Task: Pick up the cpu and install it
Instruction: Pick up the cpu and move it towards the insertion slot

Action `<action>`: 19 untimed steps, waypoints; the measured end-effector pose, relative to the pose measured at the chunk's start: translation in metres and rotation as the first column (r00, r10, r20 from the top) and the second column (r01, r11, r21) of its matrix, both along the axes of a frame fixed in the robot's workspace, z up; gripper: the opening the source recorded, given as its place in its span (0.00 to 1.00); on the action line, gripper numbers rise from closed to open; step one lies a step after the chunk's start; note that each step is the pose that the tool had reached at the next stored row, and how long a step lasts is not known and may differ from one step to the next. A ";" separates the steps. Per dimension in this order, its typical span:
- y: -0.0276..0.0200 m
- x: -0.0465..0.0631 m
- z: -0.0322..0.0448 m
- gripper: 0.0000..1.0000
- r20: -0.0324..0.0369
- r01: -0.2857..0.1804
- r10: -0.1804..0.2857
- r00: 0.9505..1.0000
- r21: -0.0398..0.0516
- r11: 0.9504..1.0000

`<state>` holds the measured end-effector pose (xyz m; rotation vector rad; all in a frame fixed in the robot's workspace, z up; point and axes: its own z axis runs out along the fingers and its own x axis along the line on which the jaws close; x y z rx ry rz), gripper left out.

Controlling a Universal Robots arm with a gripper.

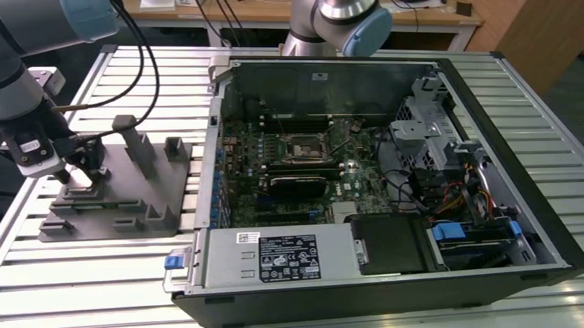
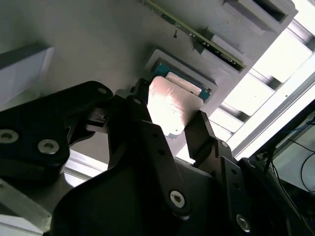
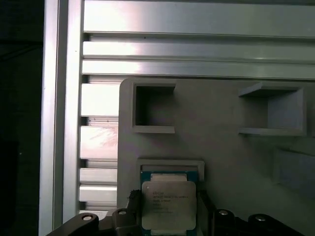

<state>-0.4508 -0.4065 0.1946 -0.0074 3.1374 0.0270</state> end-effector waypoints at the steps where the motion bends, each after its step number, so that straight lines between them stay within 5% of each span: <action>1: 0.0000 0.000 0.0020 0.54 0.000 0.000 0.000 1.000 -0.001 1.000; 6: 0.0000 0.000 0.0084 0.54 0.000 0.000 0.000 1.000 -0.003 1.000; 9: 0.0001 0.000 0.0085 0.54 0.000 0.000 0.000 1.000 0.011 1.000; 19: 0.0000 0.000 0.0203 0.54 0.000 0.000 0.000 1.000 0.011 1.000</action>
